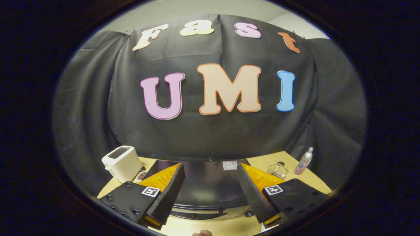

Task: Open the toaster oven, put the food inside, and close the toaster oven door.

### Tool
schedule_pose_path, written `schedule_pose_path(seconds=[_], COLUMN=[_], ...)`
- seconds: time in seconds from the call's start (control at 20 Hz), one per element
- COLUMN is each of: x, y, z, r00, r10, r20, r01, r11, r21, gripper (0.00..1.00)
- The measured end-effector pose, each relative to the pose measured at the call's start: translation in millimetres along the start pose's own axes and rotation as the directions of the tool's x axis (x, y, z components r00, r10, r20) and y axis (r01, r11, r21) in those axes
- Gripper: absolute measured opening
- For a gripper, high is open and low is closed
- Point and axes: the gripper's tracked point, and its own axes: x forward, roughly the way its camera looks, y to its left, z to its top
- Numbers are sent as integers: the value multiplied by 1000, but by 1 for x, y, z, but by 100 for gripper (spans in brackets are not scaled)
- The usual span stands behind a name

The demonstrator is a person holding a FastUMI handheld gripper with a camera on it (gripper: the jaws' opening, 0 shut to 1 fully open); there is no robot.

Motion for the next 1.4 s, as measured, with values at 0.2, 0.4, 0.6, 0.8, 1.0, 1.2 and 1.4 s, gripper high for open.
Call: schedule_pose_path(seconds=[0.2, 0.4, 0.6, 0.8, 1.0, 1.2, 1.4], x=[14, 17, 10, 7, 3, -11, -25], y=[8, 9, 6, 4, 3, -2, -4], z=[-49, -78, -91, -93, -95, -100, -106], r00=[996, 990, 986, 988, 988, 991, 990], r10=[9, 9, -5, -15, 1, 14, 12], r20=[-89, -142, -164, -151, -152, -137, -141], r01=[-9, -9, 5, 14, 0, -10, -12], r11=[1000, 1000, 1000, 1000, 1000, 999, 1000], r21=[6, 3, 2, -5, 5, 30, 3], gripper=[100, 100, 100, 100, 100, 100, 100])
